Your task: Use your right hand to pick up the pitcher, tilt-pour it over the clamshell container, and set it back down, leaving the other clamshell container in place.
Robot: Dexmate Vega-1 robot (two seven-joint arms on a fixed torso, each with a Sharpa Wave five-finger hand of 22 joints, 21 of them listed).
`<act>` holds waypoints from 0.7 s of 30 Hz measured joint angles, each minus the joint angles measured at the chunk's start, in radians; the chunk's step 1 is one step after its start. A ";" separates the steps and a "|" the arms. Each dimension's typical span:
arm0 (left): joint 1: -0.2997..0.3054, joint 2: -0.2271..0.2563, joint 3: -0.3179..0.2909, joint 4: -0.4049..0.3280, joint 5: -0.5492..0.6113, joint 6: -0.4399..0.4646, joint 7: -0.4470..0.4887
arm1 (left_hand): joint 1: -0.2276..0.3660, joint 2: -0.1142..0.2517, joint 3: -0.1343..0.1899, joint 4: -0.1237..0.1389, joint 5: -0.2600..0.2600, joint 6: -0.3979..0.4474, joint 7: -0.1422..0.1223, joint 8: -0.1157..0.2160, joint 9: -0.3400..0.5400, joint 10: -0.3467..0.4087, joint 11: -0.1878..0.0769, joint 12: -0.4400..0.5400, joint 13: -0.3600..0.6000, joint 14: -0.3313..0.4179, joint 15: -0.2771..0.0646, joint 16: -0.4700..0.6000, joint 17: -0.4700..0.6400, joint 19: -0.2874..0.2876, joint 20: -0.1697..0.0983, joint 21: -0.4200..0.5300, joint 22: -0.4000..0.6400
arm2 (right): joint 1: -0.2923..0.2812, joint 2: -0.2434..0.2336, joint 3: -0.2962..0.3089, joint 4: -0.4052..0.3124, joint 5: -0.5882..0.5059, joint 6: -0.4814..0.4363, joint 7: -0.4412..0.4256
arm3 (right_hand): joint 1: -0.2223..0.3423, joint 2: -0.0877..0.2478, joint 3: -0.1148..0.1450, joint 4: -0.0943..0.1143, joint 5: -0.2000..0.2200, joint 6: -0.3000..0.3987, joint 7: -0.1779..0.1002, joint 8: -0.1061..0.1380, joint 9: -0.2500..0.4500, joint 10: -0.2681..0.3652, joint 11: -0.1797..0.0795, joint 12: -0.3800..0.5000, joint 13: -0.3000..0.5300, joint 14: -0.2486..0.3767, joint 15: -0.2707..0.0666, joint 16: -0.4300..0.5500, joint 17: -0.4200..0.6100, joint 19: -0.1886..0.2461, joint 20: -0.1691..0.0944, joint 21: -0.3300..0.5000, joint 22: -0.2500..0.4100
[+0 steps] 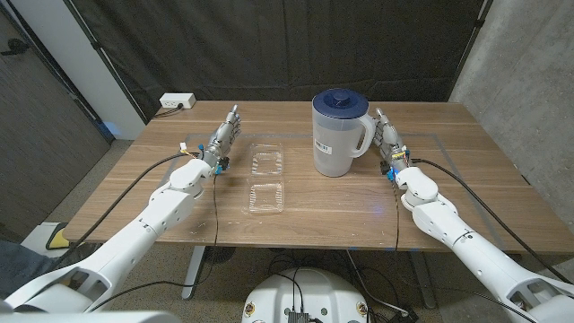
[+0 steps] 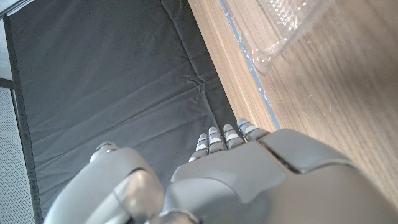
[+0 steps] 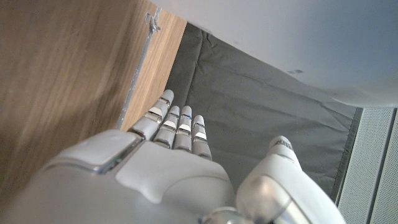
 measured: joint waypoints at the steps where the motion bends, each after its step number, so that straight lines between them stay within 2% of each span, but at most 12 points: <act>1: 0.000 0.003 0.000 0.000 0.000 0.003 -0.005 | 0.000 0.000 0.000 0.000 0.000 0.000 0.000 0.000 0.000 0.000 0.000 0.000 0.000 0.000 0.000 0.000 0.000 0.000 0.000 0.000 0.000 | -0.013 -0.005 0.005 -0.014 -0.002 0.002 -0.009 | 0.000 0.000 0.000 0.000 0.000 0.003 0.004 0.000 0.000 0.003 0.003 0.000 0.000 0.003 -0.003 0.002 0.000 0.000 0.000 0.000 0.000; 3: -0.005 0.005 0.002 0.005 0.000 0.005 -0.014 | 0.007 0.007 0.000 0.000 0.000 0.000 0.000 0.000 0.000 0.000 0.000 0.000 0.000 0.000 0.000 0.000 0.000 0.000 0.000 0.000 0.000 | -0.030 -0.011 0.012 -0.035 -0.006 0.006 -0.026 | 0.000 0.000 0.000 0.000 0.004 0.005 0.005 0.000 0.000 0.009 0.001 0.000 0.000 0.009 -0.009 0.002 0.000 0.013 0.001 0.004 0.000; 8: -0.011 0.009 0.007 0.018 0.000 0.006 -0.032 | 0.008 0.008 0.000 0.000 0.000 0.000 0.000 0.000 0.000 0.000 0.000 0.000 0.000 0.000 0.000 0.000 0.000 0.000 0.000 0.000 0.000 | -0.073 -0.029 0.029 -0.081 -0.010 0.018 -0.048 | 0.004 -0.004 0.000 0.000 0.008 0.009 0.009 0.000 0.000 0.016 0.001 0.000 0.000 0.016 -0.005 0.002 0.000 0.014 0.000 0.008 0.000; 17: -0.011 0.008 0.008 0.018 0.003 -0.010 -0.036 | 0.011 0.011 0.000 0.000 0.002 0.010 0.002 0.000 0.000 0.004 0.004 0.007 0.000 0.008 0.000 0.000 0.000 -0.005 0.005 0.000 0.000 | -0.147 -0.058 0.069 -0.138 0.000 0.055 -0.052 | 0.004 -0.004 -0.004 -0.004 0.008 0.018 0.008 0.004 0.000 0.019 0.005 0.000 0.000 0.019 -0.001 0.002 0.000 0.014 0.000 0.008 0.000; 21: -0.005 0.006 0.008 0.004 0.011 -0.015 -0.026 | 0.024 0.011 0.001 -0.007 0.007 0.017 0.005 0.000 0.000 0.015 0.005 0.007 0.000 0.019 0.000 0.007 -0.001 0.001 0.000 0.000 0.000 | -0.175 -0.068 0.086 -0.154 0.014 0.067 -0.046 | 0.004 -0.004 0.000 -0.008 0.008 0.020 0.009 0.007 0.000 0.019 0.005 0.000 0.000 0.021 0.001 0.002 0.000 0.014 0.000 0.008 0.000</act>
